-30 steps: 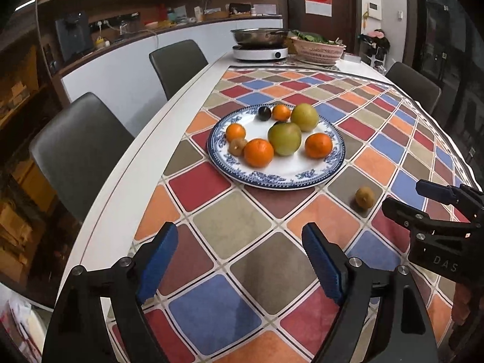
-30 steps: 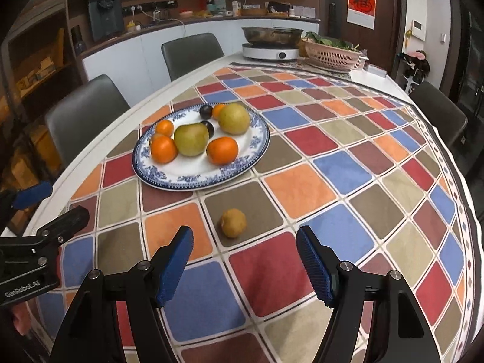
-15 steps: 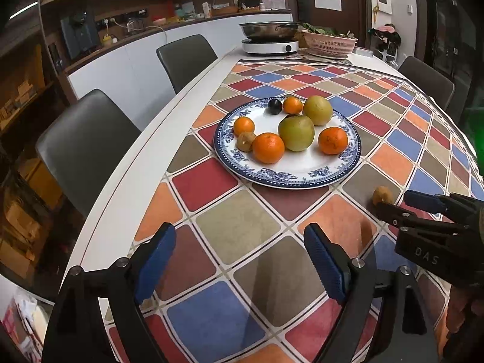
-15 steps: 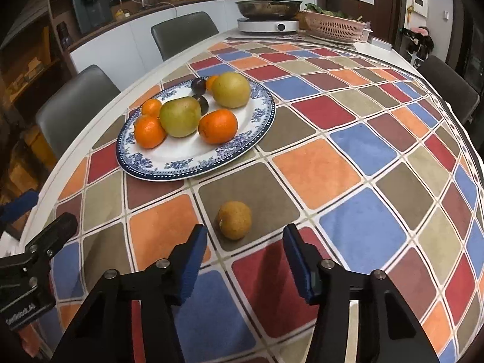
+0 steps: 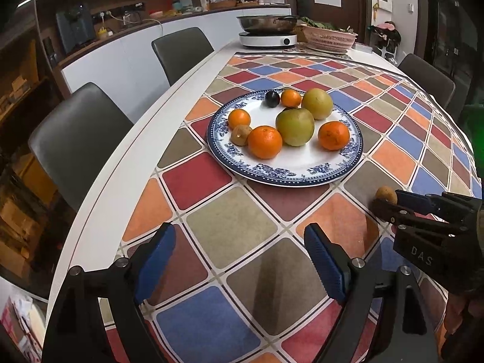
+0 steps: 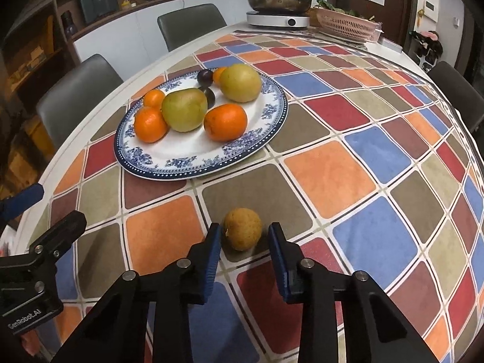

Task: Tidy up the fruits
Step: 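Move the right tool to the small brown kiwi and grasp it, then lower the kiwi onto the plate and open the right tool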

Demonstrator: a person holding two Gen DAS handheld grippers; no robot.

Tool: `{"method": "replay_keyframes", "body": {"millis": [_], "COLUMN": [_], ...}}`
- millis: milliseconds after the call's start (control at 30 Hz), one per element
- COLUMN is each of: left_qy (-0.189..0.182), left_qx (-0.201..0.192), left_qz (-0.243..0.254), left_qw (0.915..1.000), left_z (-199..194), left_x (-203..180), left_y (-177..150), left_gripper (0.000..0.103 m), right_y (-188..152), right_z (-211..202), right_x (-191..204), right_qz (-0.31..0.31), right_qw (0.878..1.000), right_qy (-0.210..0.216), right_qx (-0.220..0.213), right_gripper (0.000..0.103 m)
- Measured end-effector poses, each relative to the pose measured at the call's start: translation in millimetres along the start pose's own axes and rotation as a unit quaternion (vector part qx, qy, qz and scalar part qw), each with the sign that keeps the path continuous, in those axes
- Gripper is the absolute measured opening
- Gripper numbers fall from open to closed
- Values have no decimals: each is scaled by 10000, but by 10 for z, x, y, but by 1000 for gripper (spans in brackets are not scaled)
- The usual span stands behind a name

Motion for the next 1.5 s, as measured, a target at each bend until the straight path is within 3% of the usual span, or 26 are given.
{"method": "replay_keyframes", "body": {"millis": [133, 500, 1000, 1267, 1500], "left_qy": [-18, 20, -102, -83, -110], "left_qx": [-12, -160, -461, -469, -368], "left_qz": [10, 61, 62, 88, 67], "left_qw": [10000, 9999, 9989, 9988, 9992], "left_z": [-11, -42, 19, 123, 227], "left_x": [-3, 91, 324, 342, 326], "left_y": [1, 67, 557, 696, 706], "left_gripper": [87, 87, 87, 87, 87], "right_y": [6, 76, 660, 993, 1140], "right_z": [-6, -160, -271, -26, 197], "right_x": [1, 122, 381, 319, 245], "right_qz": [-7, -171, -705, -676, -738], "right_qw": [10000, 9996, 9954, 9955, 9962], "right_qy": [33, 120, 121, 236, 47], "right_qx": [-10, -183, -644, -614, -468], "right_gripper": [27, 27, 27, 27, 27]}}
Point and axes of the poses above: each gripper's, at about its wrist camera, not at the fingertips, and z roughly the way its jaws point, x to its left, y to its top, the point moved 2 cm from there along z, roughly the way its jaws point, and after that the axes turned 9 degrees about y, right-handed, at the moved point
